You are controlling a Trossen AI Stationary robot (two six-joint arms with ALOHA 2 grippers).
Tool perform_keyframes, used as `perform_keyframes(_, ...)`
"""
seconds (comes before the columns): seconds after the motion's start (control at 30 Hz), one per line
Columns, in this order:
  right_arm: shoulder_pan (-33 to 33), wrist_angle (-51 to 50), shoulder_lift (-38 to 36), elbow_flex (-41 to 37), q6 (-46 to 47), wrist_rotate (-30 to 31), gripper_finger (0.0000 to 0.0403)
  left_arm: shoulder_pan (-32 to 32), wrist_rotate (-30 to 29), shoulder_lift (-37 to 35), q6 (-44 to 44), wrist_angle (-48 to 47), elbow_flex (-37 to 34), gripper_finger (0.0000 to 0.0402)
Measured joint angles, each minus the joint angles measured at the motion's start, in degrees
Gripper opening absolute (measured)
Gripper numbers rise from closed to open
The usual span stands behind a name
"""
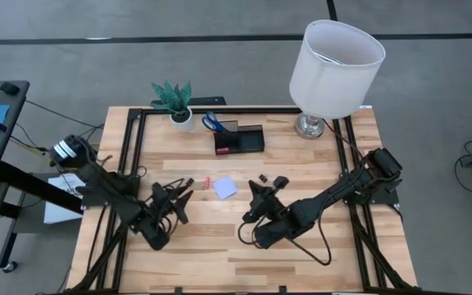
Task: Pick and place office supplies into organizer
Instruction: Put the eraser into the desk organizer
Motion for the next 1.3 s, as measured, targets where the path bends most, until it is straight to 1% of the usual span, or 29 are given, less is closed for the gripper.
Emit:
perform_keyframes(0.1, 0.0, -3.6, 0.0, 0.0, 2.8, 0.0, 0.0001, 1.6, 1.4, 2.6, 0.0, 3.7, 0.0, 0.0125)
perform_keyframes(0.2, 0.0, -5.8, 0.0, 0.0, 4.0, 0.0, 0.0001, 2.9, 2.7, 4.3, 2.0, 6.6, 0.0, 0.0125)
perform_keyframes(0.37, 0.0, -8.4, 0.0, 0.0, 4.2, 0.0, 0.0001, 4.3, 1.5, 7.9, 5.8, 11.8, 0.2, 0.0125)
perform_keyframes(0.57, 0.0, -11.7, 0.0, 0.0, 4.2, 0.0, 0.0001, 6.2, 2.5, 12.9, 11.6, 12.7, 2.9, 0.0126)
perform_keyframes(0.7, 0.0, -14.4, 0.0, 0.0, 5.5, 0.0, 0.0001, 6.5, 3.8, 15.7, 13.6, 12.8, 5.2, 0.0126)
perform_keyframes(0.83, 0.0, -19.9, 0.0, 0.0, 9.3, 0.4, 0.0001, 6.5, 3.7, 18.6, 13.1, 12.8, 7.9, 0.0126)
perform_keyframes(0.93, -0.4, -24.9, 0.0, 0.0, 14.0, 1.7, 0.0001, 6.6, 3.1, 21.1, 11.5, 12.9, 10.2, 0.0126)
perform_keyframes(1.13, -0.3, -32.8, 0.0, 0.0, 22.8, 2.3, 0.0001, 6.7, 1.2, 25.4, 9.0, 12.4, 13.4, 0.0123)
perform_keyframes(1.23, 0.1, -34.9, 0.0, 0.0, 25.3, 2.5, 0.0001, 6.4, 1.8, 25.9, 7.1, 10.4, 13.8, 0.0114)
perform_keyframes(1.3, 0.1, -35.9, 0.1, 0.0, 25.8, 2.5, 0.0001, 6.0, 3.4, 25.9, 5.5, 9.4, 13.8, 0.0107)
